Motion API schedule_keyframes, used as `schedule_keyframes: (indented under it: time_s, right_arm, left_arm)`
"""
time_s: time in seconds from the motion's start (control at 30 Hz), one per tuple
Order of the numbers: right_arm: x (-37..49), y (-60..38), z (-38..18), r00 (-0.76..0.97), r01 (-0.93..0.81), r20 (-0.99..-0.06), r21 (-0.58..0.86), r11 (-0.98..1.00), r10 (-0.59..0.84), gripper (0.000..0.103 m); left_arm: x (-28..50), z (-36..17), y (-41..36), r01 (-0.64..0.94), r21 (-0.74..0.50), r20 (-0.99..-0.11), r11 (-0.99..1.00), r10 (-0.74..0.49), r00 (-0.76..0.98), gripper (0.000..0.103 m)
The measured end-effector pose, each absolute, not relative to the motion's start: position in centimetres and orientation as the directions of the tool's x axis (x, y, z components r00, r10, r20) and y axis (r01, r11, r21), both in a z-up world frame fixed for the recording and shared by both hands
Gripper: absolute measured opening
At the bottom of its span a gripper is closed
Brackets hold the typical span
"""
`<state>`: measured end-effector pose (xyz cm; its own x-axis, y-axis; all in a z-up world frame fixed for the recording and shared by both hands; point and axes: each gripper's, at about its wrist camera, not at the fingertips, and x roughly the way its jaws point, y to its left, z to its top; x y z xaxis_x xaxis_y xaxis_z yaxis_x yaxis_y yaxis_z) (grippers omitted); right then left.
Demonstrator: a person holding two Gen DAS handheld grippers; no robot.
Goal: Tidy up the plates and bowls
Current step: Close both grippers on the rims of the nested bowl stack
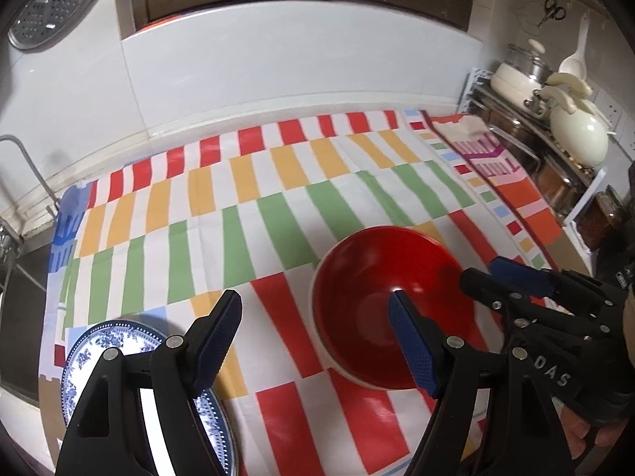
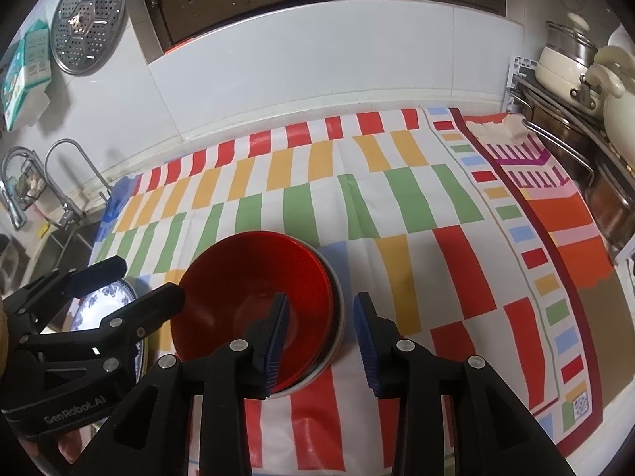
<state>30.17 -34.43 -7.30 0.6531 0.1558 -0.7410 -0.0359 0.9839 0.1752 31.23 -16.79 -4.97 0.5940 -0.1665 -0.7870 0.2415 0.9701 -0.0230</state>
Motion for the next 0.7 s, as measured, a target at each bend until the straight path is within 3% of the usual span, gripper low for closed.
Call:
schedule_keyframes:
  time_s: [0.53, 0.7]
  right_arm:
    - [32.3, -35.4, -11.8, 0.574, 0.048, -0.792, 0.288, 0.956, 0.21, 0.037]
    - [32.8, -35.5, -12.4, 0.557, 0.069, -0.8, 0.311, 0.948, 0.222, 0.037]
  left_arm:
    - [33.8, -10.4, -16.9, 0.196, -0.079, -0.87, 0.977, -0.164, 0.465, 0.075]
    - [34.3, -11.3, -17.0, 0.188, -0.09, -0.884, 0.978, -0.166, 0.438, 0.067]
